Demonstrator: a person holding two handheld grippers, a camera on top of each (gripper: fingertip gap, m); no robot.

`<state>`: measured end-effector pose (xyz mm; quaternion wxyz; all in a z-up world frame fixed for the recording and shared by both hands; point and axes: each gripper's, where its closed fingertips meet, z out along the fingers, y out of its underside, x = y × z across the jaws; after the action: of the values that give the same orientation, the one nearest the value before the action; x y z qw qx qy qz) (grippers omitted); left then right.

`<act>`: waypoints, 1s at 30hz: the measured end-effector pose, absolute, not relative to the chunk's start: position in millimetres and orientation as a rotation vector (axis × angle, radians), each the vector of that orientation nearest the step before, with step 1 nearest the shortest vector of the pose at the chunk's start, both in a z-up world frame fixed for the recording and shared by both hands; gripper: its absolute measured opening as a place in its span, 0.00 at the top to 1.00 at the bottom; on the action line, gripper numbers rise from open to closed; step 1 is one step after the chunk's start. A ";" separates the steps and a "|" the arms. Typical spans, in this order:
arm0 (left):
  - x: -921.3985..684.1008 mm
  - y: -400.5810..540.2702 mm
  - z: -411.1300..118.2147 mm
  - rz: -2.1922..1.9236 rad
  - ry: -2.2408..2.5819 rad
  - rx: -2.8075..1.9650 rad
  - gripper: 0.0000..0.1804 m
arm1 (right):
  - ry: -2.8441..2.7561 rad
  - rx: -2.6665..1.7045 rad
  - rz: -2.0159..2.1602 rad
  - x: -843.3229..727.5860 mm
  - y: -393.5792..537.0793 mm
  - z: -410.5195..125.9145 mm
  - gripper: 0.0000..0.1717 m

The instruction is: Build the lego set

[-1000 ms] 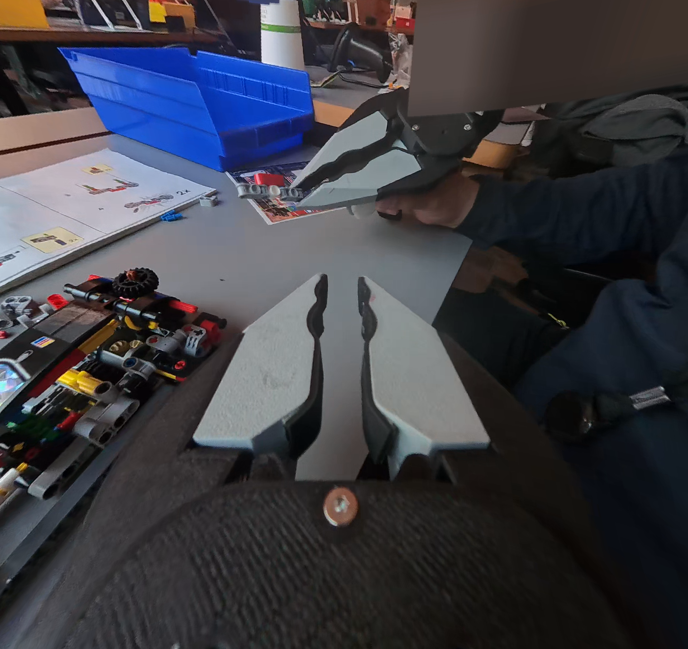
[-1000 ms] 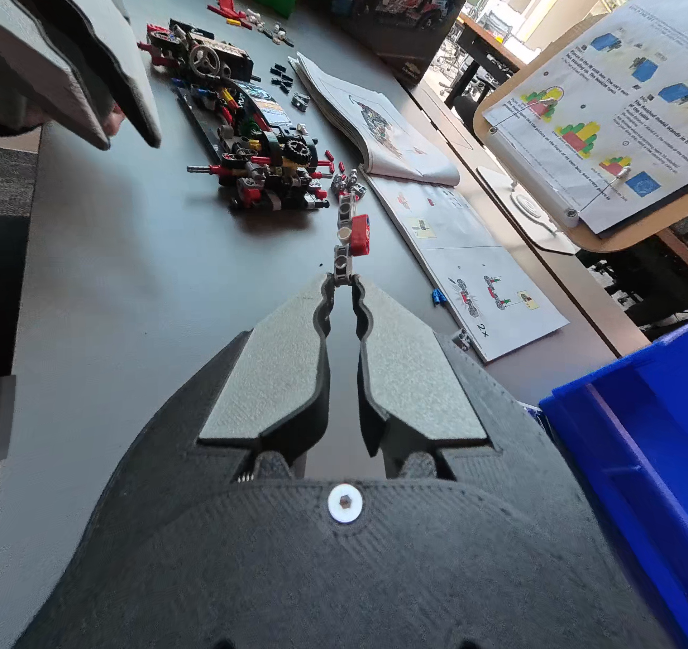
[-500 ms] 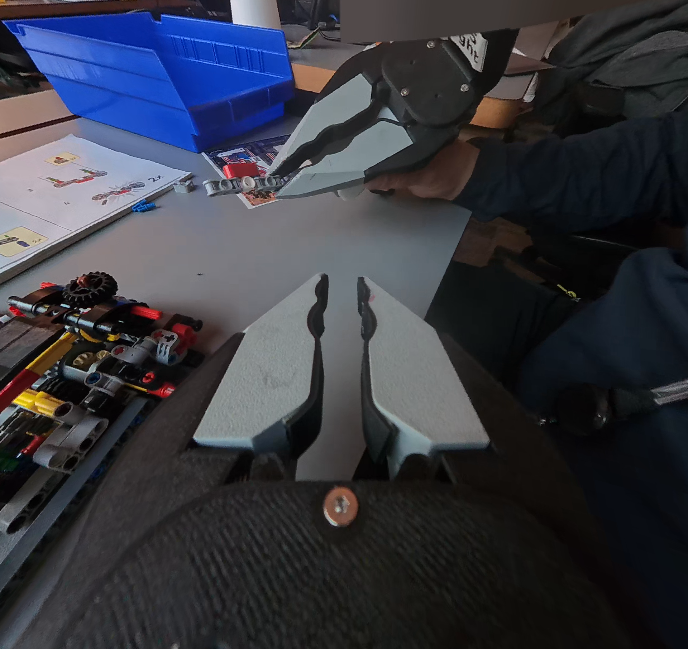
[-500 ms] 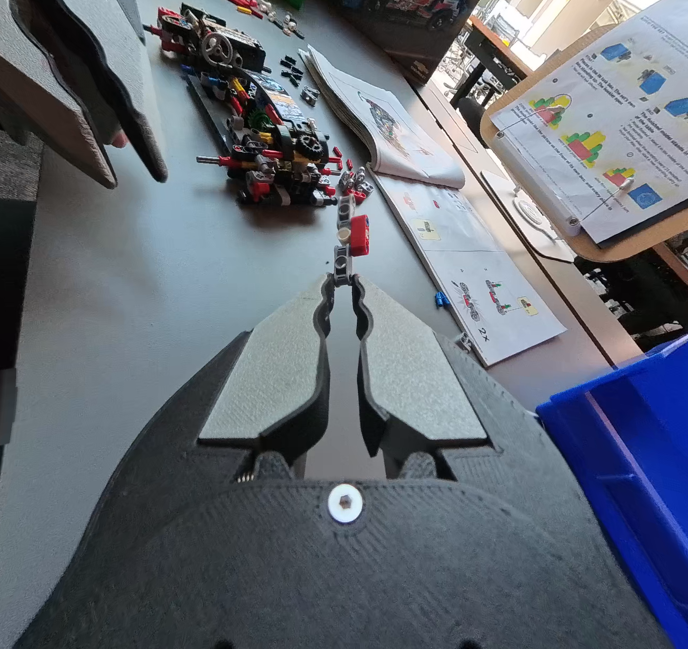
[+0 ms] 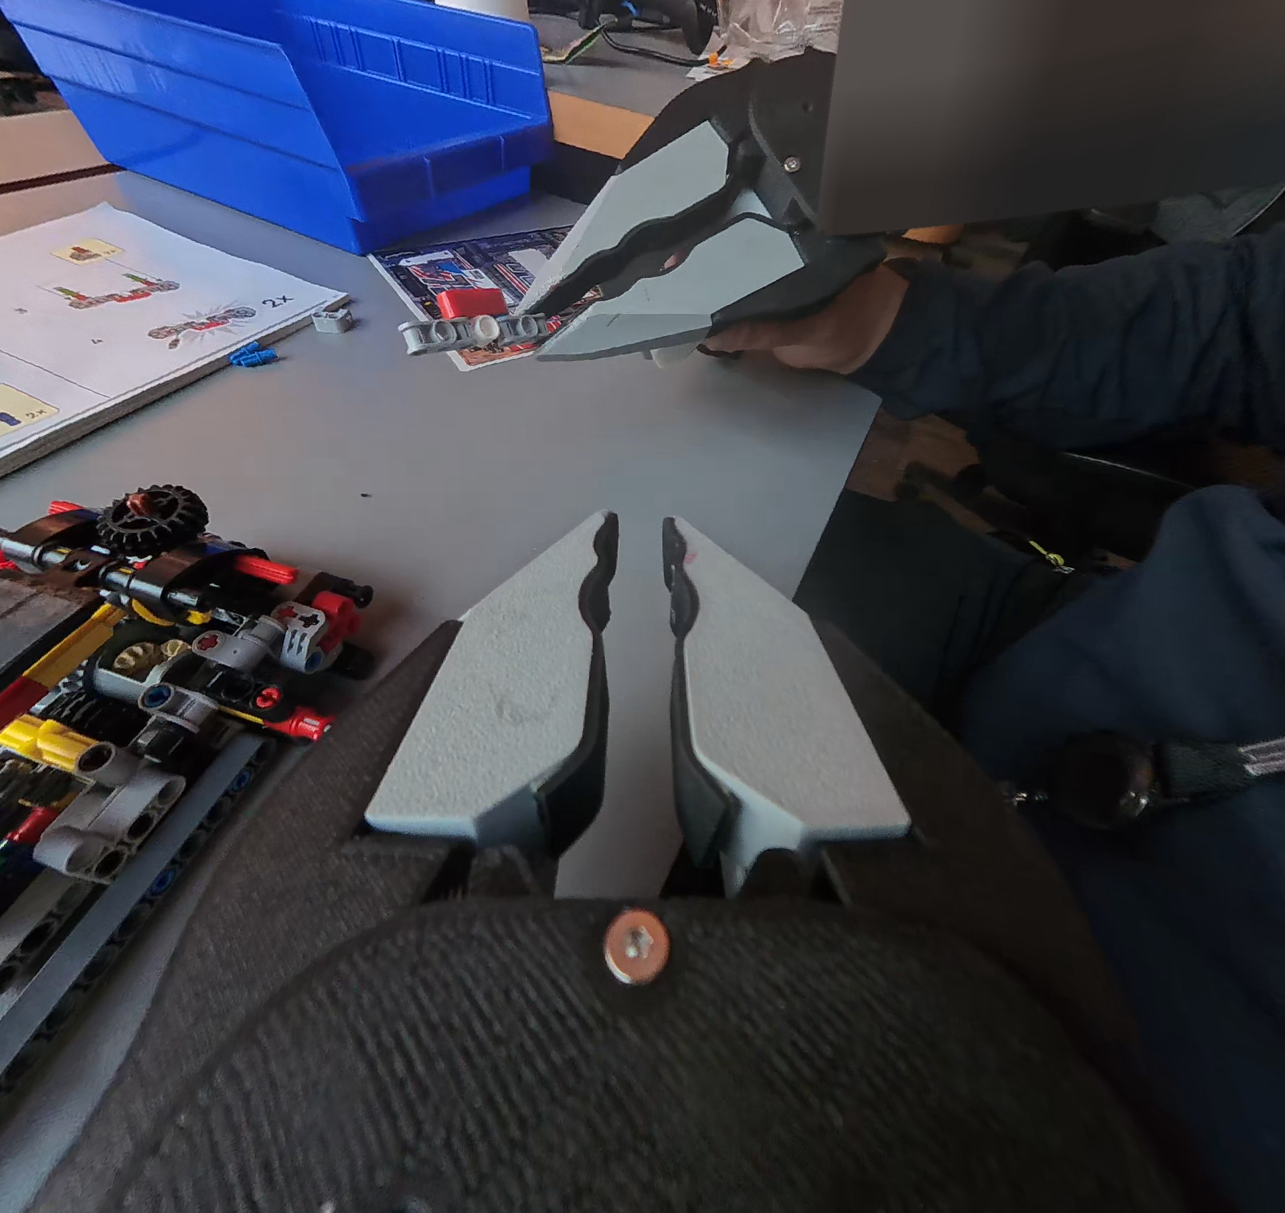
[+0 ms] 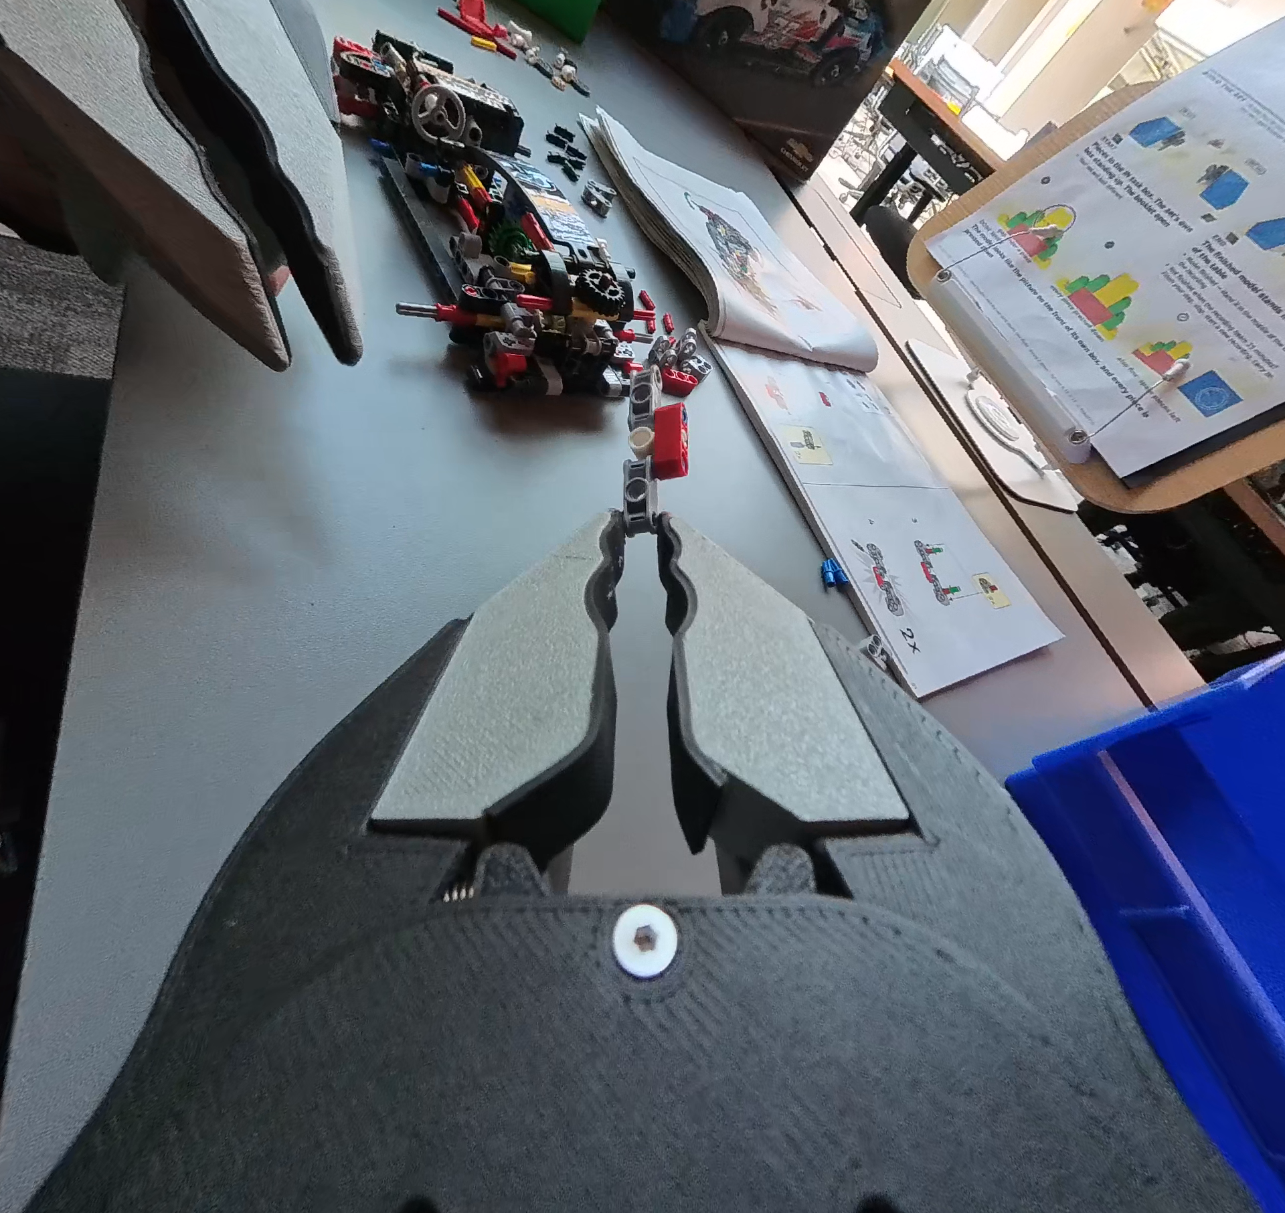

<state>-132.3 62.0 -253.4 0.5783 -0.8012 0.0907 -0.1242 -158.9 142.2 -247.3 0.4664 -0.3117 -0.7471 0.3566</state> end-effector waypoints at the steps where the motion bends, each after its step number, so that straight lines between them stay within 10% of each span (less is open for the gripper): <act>1: -132.2 62.0 -253.6 -0.291 0.213 -1.875 0.94 | -1.833 -0.766 0.874 -159.0 142.6 -247.3 0.97; 30: -130.1 62.4 -257.9 -0.253 0.244 -1.891 0.97 | -1.861 -0.755 0.869 -158.3 139.6 -251.6 0.97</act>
<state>-130.1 62.4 -257.9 0.5721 -0.8064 0.1041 -0.1077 -158.3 139.6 -251.6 0.4588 -0.3064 -0.7557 0.3529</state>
